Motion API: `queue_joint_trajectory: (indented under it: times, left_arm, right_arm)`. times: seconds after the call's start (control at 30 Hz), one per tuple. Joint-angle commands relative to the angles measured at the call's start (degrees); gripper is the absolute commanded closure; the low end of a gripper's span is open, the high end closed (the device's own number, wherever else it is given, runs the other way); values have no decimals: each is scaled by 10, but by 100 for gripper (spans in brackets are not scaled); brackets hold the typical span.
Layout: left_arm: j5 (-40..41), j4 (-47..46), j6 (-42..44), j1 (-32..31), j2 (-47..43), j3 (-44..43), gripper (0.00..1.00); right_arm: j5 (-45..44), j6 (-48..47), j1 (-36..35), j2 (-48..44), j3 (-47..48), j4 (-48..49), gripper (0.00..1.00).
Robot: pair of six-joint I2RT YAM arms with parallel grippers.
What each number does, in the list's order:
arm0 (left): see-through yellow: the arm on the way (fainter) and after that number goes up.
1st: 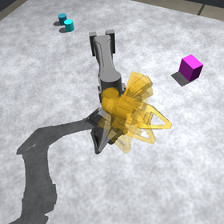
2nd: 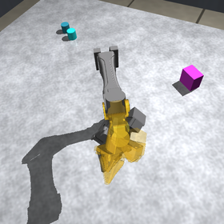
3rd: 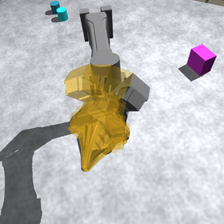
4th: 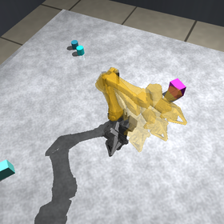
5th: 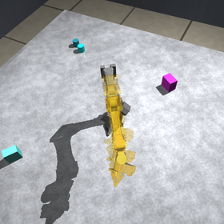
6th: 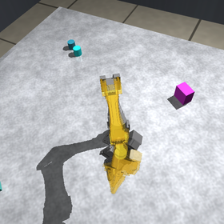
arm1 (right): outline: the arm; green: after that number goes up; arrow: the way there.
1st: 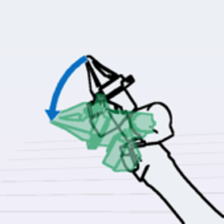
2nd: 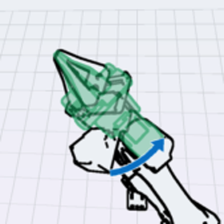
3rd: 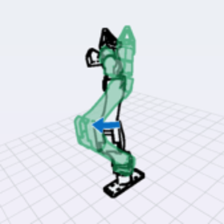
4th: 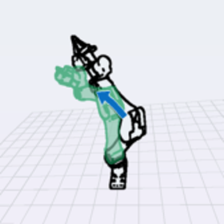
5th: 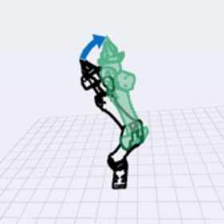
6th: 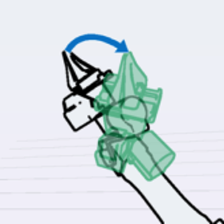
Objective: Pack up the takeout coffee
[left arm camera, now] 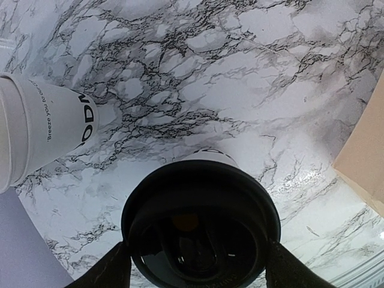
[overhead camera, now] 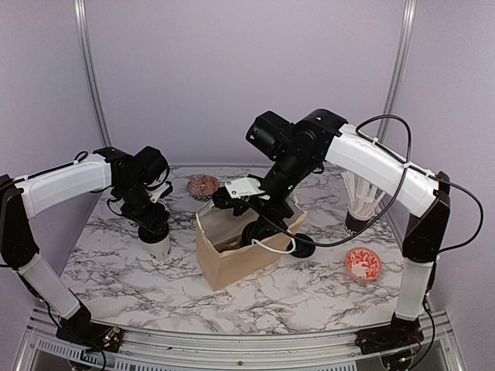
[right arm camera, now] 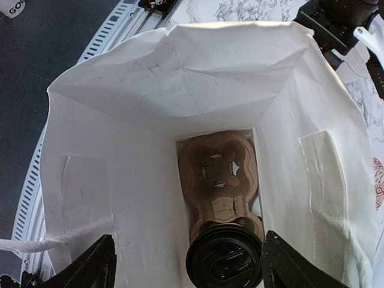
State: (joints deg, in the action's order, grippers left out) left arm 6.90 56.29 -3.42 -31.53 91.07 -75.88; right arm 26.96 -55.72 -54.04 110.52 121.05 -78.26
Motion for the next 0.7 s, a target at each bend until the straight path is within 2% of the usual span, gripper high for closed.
queue_joint_trajectory:
  times: [0.0,0.13,0.2,0.27,0.5,0.67]
  left_arm:
    - [-11,-6,7,5,9,6,24]
    - [-9,-6,5,6,15,9,21]
    - [-8,-6,4,6,17,9,21]
    - [-3,-6,3,6,15,6,21]
    - [-9,-5,1,6,4,-2,19]
    - [-10,-5,3,7,14,7,21]
  right_arm:
    - [3,-2,-4,0,24,5,19]
    - [20,-31,-3,-28,-5,-4,9]
    - [20,-51,-5,-43,-48,6,8]
    - [-3,-32,-9,-40,-66,22,9]
    - [42,-38,-3,-37,-39,-2,13]
    - [63,-37,-2,-41,-1,-4,23]
